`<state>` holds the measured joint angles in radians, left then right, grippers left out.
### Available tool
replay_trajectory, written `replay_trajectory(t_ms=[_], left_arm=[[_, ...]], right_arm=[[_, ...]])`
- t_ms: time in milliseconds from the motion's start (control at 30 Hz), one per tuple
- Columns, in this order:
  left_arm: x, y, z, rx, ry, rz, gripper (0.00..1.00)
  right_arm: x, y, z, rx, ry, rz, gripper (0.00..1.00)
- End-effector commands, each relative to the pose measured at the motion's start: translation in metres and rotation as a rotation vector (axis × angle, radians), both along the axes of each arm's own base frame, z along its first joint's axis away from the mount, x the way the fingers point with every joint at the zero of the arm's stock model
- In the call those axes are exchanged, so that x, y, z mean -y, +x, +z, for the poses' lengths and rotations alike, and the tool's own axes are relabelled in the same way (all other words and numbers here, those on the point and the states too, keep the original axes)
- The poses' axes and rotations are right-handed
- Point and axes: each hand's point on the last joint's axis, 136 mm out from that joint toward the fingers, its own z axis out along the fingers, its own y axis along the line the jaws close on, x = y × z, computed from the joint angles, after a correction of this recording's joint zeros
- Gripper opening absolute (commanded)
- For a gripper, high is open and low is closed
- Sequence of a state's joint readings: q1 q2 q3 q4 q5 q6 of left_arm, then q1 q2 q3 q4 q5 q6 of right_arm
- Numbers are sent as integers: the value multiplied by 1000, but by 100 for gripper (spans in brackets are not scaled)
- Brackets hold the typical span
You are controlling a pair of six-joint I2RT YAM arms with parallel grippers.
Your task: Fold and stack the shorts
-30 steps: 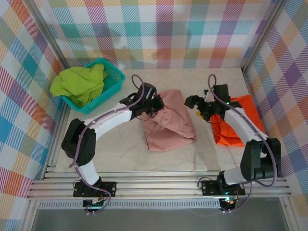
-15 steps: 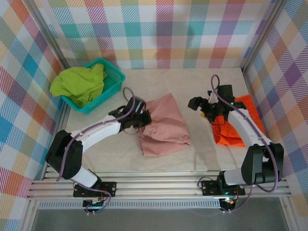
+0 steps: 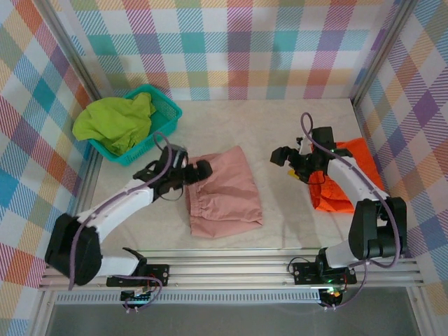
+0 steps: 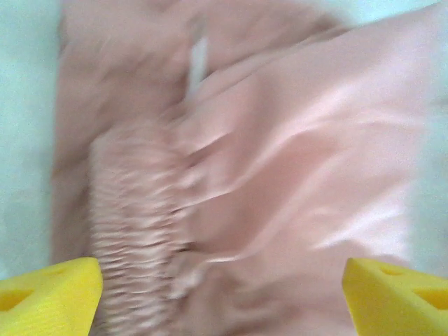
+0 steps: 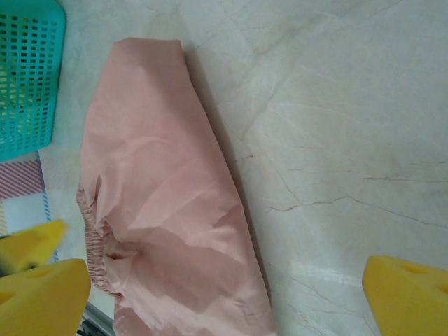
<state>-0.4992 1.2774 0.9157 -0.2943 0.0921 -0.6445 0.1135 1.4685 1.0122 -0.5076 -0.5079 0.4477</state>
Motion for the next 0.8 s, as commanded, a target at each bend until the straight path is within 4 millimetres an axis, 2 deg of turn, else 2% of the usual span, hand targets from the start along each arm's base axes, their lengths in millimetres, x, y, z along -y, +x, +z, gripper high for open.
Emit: replay_trajectory(t_ms=[0,67,133,267,433,500,633,767], left_arm=[[2,-9,42,44,-36,-43,100],[13,-10,43,24,-101,-58,100],[25,-10,31,0,-153,-67,100],[36,-10,-17,-64,-157,-57,100],[25,-16,-81,-151,-140,33,100],[20,-20,-99,-175,-113,51,100],[9,-28,-122,-206,-61,67,100],[6,-32,-132,-217,-50,71,100]], right_arm=[[-21,-1,-4,15,49,78,99],[-33,0,-7,18,61,110,99],[-46,0,-9,20,78,144,99],[-64,0,-16,20,101,190,98],[-82,-5,-30,6,129,253,98],[-86,-7,-37,-4,125,267,97],[-89,-8,-51,-29,121,277,96],[-98,-12,-61,-55,131,303,94]])
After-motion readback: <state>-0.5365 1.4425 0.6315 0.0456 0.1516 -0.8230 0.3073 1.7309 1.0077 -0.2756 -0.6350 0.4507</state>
